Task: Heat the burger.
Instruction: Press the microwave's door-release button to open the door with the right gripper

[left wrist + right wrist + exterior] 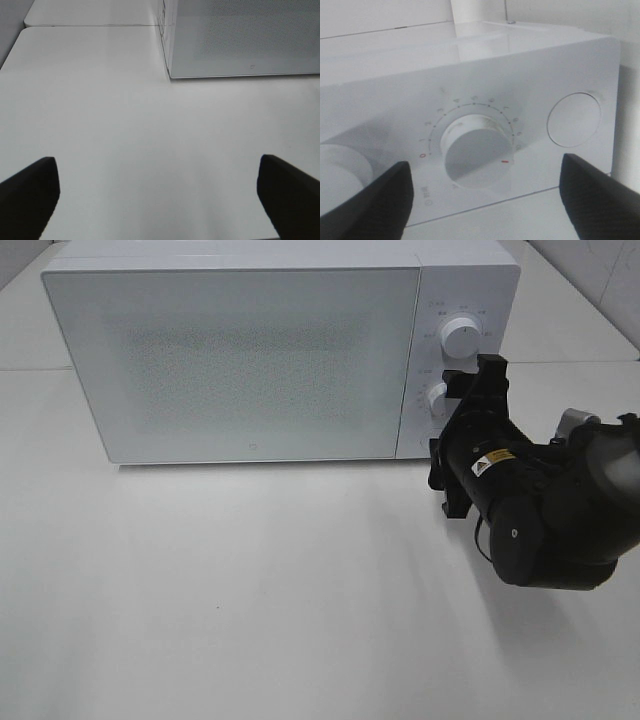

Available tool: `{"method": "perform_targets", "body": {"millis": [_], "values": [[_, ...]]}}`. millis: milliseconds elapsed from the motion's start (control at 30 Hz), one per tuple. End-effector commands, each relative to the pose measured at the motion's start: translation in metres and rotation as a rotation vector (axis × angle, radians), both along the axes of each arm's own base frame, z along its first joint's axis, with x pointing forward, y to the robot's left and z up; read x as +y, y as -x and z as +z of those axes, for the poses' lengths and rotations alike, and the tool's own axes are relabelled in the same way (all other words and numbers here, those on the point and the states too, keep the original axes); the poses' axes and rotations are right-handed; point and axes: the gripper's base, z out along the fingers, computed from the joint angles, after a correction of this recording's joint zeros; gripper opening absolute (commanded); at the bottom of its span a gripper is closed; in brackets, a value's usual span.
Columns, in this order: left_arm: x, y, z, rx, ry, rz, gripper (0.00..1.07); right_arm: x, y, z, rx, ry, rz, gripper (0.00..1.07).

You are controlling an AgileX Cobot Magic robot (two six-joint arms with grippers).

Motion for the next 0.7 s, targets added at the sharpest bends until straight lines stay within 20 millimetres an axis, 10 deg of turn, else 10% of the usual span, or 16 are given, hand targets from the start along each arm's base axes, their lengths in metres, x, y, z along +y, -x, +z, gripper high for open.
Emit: {"method": "perform_targets", "body": {"millis": [33,700], "values": [[0.0,0.002,0.001,-0.033,0.006,-0.002,1.03,-0.007,0.004,0.025,-0.194,0.032,-0.014,0.76],[0.0,0.002,0.001,-0.033,0.006,-0.002,1.03,-0.03,0.05,0.058,-0.329,0.802,0.167,0.72]]}}
